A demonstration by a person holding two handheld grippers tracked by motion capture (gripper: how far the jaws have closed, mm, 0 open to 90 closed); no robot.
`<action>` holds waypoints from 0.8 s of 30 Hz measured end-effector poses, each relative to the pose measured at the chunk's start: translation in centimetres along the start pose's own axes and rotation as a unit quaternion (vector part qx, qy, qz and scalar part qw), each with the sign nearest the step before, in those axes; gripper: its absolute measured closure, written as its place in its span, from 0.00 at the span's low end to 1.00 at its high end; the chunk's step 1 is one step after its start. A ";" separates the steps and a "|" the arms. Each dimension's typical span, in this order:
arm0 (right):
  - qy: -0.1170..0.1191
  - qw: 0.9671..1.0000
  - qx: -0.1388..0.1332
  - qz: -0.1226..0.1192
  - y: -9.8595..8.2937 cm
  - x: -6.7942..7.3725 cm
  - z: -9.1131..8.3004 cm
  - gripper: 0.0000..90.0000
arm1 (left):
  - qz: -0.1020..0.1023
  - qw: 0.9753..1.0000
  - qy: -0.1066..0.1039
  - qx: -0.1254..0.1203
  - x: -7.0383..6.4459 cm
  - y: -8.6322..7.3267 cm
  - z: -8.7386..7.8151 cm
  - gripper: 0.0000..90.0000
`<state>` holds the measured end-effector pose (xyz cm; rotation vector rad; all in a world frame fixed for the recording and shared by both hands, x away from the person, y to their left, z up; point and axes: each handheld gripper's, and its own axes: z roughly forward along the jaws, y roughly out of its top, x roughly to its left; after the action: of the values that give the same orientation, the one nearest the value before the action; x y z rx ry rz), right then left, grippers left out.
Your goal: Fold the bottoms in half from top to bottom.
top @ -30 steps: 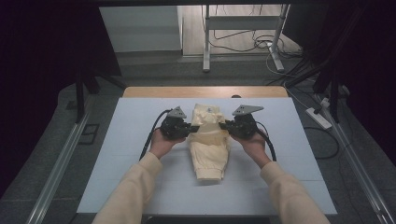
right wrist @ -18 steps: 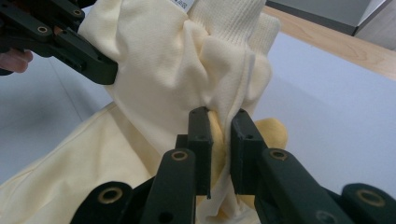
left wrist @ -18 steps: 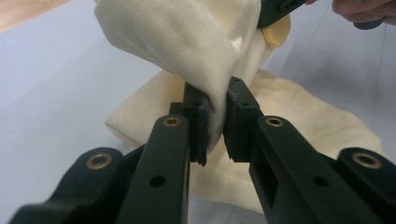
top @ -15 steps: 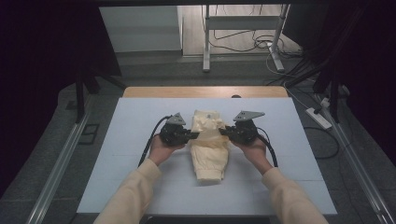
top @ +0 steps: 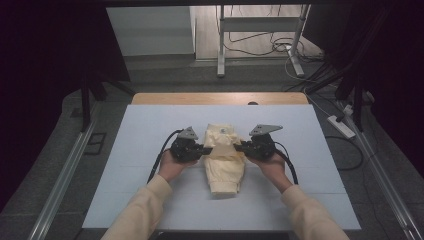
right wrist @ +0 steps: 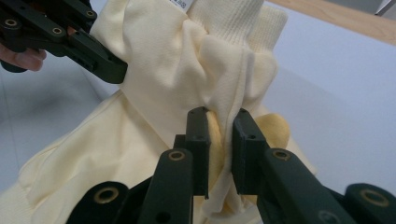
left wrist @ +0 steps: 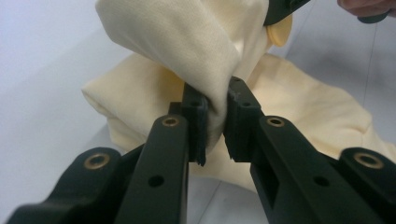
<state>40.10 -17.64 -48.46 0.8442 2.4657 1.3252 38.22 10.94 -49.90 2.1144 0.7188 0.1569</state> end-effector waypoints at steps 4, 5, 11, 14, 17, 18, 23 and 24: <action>0.008 1.000 -0.001 0.006 -0.6 0.1 0.0 0.86 | -0.001 1.000 -0.001 0.004 -0.1 -0.2 0.1 0.88; 0.008 1.000 0.002 0.006 -0.7 0.1 0.0 0.86 | -0.002 1.000 -0.001 0.005 -0.1 -0.2 0.1 0.88; 0.013 1.000 0.002 0.007 -1.1 0.3 -0.1 0.86 | -0.003 1.000 0.000 0.006 -0.4 -0.6 0.2 0.86; 0.014 1.000 0.004 0.005 -1.2 0.4 -0.1 0.85 | -0.004 1.000 -0.002 0.007 -0.4 -0.7 0.2 0.85; 0.015 1.000 0.006 0.003 -1.3 0.5 -0.1 0.85 | -0.004 1.000 -0.004 0.007 -0.5 -0.9 0.2 0.82; 0.016 1.000 0.006 0.002 -1.4 0.5 -0.2 0.85 | -0.004 1.000 -0.003 0.008 -0.6 -0.9 0.3 0.81; 0.016 1.000 0.005 0.000 -1.6 0.8 -0.4 0.83 | -0.001 1.000 -0.002 0.009 -0.9 -1.0 0.2 0.79; 0.016 1.000 0.006 -0.002 -1.7 0.8 -0.5 0.83 | -0.001 1.000 -0.002 0.009 -1.0 -1.0 0.2 0.79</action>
<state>38.59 -18.23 -49.52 0.8256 2.5008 1.3338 37.05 10.71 -50.61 2.1313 0.7227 0.1461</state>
